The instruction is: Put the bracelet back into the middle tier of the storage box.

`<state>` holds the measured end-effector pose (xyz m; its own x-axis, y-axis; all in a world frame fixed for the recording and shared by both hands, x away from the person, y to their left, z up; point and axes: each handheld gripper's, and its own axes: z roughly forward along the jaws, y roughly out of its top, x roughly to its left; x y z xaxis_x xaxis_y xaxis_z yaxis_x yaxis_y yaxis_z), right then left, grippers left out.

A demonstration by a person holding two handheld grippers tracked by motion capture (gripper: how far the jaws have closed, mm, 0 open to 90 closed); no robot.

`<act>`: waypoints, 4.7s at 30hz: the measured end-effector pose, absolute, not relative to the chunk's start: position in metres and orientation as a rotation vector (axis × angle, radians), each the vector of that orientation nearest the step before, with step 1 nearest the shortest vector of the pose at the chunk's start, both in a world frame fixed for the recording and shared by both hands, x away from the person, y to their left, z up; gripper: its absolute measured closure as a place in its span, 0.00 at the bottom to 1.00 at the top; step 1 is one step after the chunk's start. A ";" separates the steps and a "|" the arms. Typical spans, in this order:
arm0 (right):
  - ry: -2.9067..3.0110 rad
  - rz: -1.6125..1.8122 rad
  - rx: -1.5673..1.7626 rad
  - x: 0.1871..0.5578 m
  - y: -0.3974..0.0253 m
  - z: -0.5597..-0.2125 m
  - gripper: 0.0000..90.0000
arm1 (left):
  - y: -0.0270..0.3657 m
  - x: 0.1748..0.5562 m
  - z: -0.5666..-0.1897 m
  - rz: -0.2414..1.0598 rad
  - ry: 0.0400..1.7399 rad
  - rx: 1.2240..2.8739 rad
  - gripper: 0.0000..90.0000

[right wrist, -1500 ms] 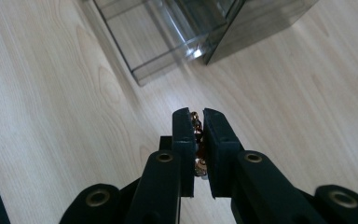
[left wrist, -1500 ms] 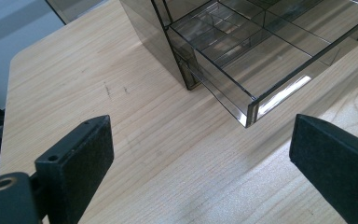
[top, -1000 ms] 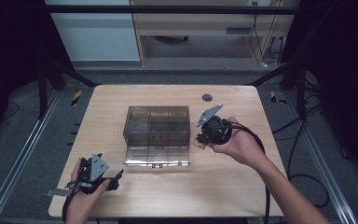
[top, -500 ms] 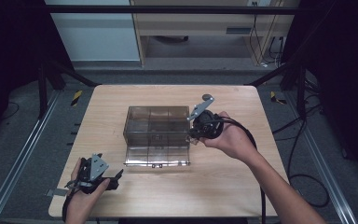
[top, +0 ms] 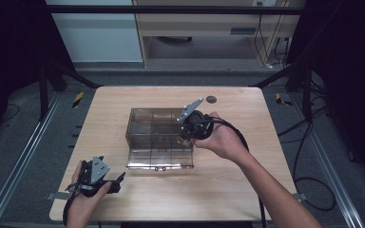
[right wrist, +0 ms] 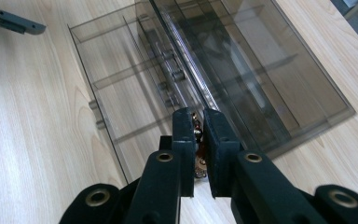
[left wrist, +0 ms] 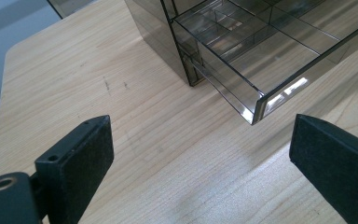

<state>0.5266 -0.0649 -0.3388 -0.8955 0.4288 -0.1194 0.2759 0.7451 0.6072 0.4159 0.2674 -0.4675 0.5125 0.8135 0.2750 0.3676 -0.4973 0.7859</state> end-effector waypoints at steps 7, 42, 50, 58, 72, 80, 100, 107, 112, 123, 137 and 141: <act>2.712 0.901 0.519 0.529 -0.044 -0.345 0.93 | 0.269 0.416 -0.468 0.848 0.969 2.076 0.07; 2.798 0.893 0.461 0.526 0.006 -0.380 0.93 | 0.274 0.416 -0.467 0.840 0.985 2.057 0.07; 2.827 0.877 0.467 0.525 0.010 -0.395 0.93 | 0.274 0.416 -0.468 0.840 0.986 2.056 0.07; 2.842 0.868 0.470 0.525 0.014 -0.403 0.93 | 0.274 0.416 -0.467 0.841 0.985 2.056 0.07; 2.873 0.821 0.493 0.528 0.016 -0.421 0.93 | 0.274 0.416 -0.467 0.838 0.985 2.054 0.07; 2.886 0.797 0.505 0.530 0.019 -0.425 0.90 | 0.275 0.416 -0.467 0.839 0.987 2.052 0.07; 2.835 0.873 0.529 0.521 0.005 -0.403 0.85 | 0.279 0.417 -0.467 0.825 1.019 2.046 0.08; 2.792 0.921 0.544 0.513 -0.006 -0.393 0.96 | 0.280 0.417 -0.467 0.824 1.033 2.045 0.08; 2.761 0.969 0.567 0.507 -0.016 -0.388 1.00 | 0.280 0.417 -0.467 0.827 1.040 2.037 0.08; 2.678 1.090 0.638 0.487 -0.038 -0.388 1.00 | 0.278 0.416 -0.463 0.795 1.051 2.004 0.08; 2.622 1.164 0.732 0.472 -0.055 -0.401 1.00 | 0.269 0.429 -0.441 0.801 1.031 1.998 0.09; 2.600 1.184 0.773 0.467 -0.058 -0.407 1.00 | 0.262 0.436 -0.432 0.784 1.012 1.998 0.09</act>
